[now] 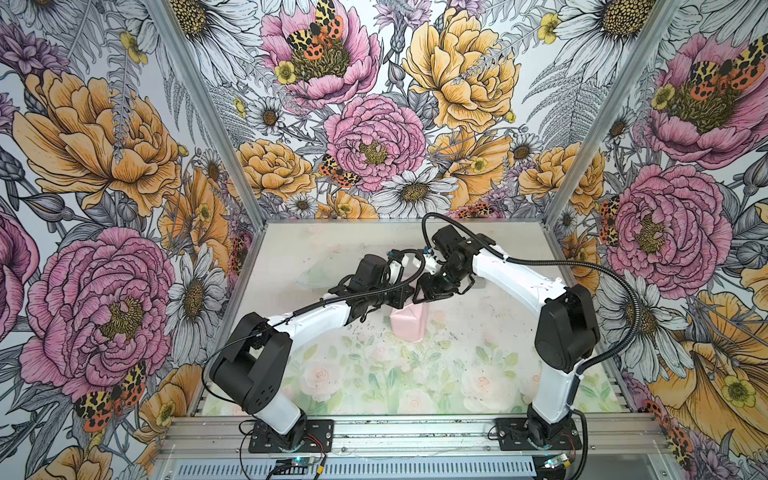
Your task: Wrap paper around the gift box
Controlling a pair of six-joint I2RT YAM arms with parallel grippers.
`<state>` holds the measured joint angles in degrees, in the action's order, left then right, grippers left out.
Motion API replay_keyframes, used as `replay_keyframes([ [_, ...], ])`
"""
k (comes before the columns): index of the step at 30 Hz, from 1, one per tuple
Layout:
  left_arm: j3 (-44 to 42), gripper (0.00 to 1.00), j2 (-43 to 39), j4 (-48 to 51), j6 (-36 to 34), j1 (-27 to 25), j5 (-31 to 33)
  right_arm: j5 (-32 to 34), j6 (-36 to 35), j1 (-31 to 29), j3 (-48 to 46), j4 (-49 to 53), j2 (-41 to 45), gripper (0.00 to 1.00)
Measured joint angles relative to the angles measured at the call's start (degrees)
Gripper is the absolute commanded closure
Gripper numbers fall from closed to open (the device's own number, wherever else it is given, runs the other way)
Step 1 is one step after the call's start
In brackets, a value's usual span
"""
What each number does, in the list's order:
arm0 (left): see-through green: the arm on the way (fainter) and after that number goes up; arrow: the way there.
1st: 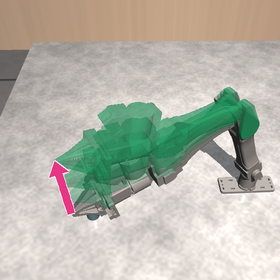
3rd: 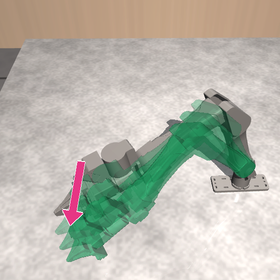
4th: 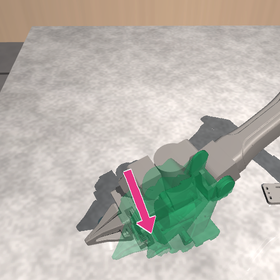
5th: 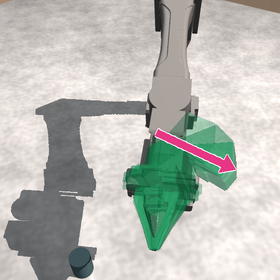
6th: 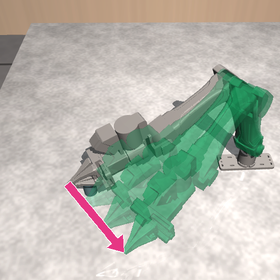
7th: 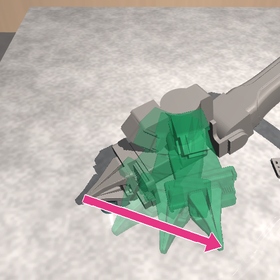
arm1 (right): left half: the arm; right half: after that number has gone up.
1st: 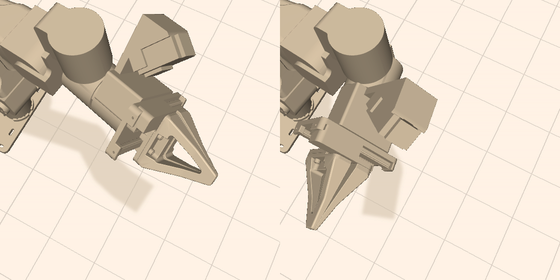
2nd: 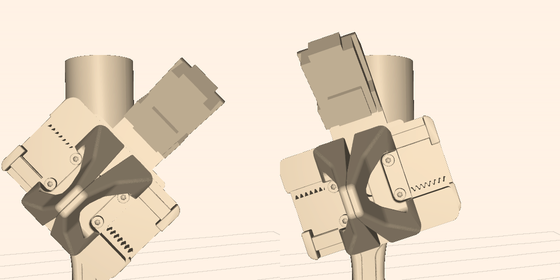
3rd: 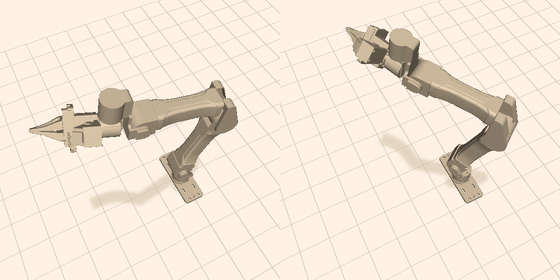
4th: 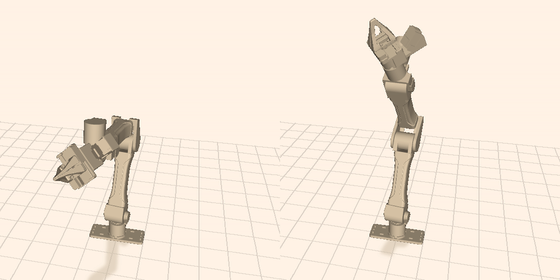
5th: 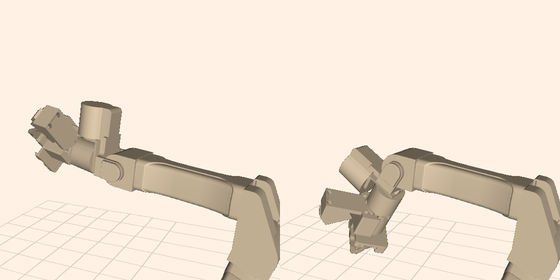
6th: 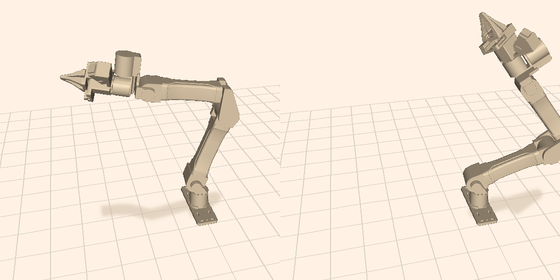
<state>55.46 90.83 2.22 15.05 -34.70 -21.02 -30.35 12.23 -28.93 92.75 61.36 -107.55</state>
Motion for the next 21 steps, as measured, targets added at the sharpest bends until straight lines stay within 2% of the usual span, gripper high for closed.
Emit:
replay_keyframes([
  [8,-0.1,0.97,-0.1,0.1,0.0,0.0,0.0,2.0,1.4,0.0,-0.4,-0.4,-0.2,0.61],
  [16,-0.1,0.97,-0.1,0.0,0.0,-0.1,0.1,2.1,2.4,0.1,-4.2,-3.5,2.6,0.6],
  [21,-0.4,0.97,-0.5,0.0,0.0,0.0,0.6,4.1,2.8,1.1,-6.2,-2.6,5.3,0.55],
])
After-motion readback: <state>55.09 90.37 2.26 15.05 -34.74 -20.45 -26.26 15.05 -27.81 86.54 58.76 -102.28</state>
